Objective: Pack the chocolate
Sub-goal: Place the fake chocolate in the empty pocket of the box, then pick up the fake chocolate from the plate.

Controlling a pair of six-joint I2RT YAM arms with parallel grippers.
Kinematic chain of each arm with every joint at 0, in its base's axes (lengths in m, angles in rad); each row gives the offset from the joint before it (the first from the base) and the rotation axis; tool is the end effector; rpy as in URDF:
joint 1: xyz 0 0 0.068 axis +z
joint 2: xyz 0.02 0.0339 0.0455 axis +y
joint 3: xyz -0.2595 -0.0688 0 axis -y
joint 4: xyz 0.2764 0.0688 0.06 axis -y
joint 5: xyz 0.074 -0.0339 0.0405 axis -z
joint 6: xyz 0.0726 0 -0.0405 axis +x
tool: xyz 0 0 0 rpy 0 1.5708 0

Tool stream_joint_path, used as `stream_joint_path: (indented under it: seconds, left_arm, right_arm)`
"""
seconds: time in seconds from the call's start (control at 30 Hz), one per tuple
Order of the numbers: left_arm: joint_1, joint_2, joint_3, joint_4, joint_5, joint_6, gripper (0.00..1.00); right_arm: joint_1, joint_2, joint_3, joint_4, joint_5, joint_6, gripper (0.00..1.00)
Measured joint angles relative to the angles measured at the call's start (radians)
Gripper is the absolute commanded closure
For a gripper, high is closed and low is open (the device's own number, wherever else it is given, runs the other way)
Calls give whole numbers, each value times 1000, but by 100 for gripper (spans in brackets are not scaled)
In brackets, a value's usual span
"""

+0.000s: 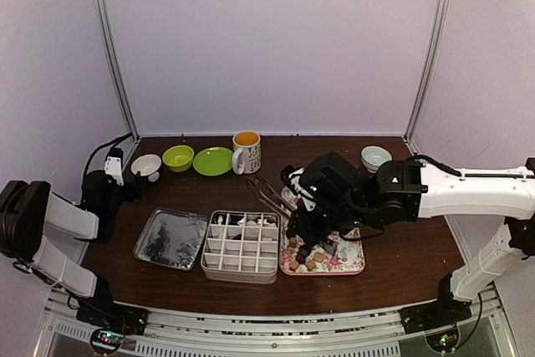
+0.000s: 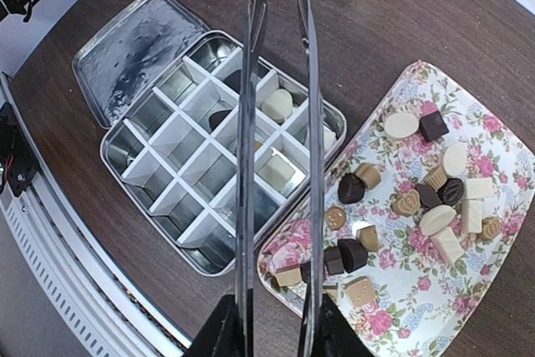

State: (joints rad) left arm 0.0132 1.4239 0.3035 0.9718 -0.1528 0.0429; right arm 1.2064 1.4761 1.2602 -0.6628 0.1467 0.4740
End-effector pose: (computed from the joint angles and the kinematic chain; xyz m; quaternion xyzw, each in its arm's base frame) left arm 0.3003 0.0150 0.1259 -0.0386 0.7561 0.0761 0.6489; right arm 0.1423 0.3432 0.2590 -0.3127 0.8849 0.2059 0.2771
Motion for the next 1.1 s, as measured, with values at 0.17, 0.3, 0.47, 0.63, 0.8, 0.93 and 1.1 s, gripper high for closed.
stream_joint_path:
  seconds: [0.17, 0.3, 0.47, 0.63, 0.8, 0.93, 1.1]
  left_arm:
    - [0, 0, 0, 0, 0, 0, 2]
    - [0, 0, 0, 0, 0, 0, 2]
    - [0, 0, 0, 0, 0, 0, 2]
    - [0, 0, 0, 0, 0, 0, 2]
    - [0, 0, 0, 0, 0, 0, 2]
    - [0, 0, 0, 0, 0, 0, 2]
    - [0, 0, 0, 0, 0, 0, 2]
  right_arm:
    - [0, -107, -111, 0, 34, 50, 71]
    - [0, -175, -184, -9, 39, 88, 71]
    - [-1, -220, -246, -48, 42, 146, 71]
    - [-11, -253, -301, -97, 45, 207, 71]
    - [-69, -310, -374, -127, 53, 258, 71]
    - [-127, -351, -426, -144, 53, 275, 71]
    - [-193, -380, -462, -157, 52, 286, 73]
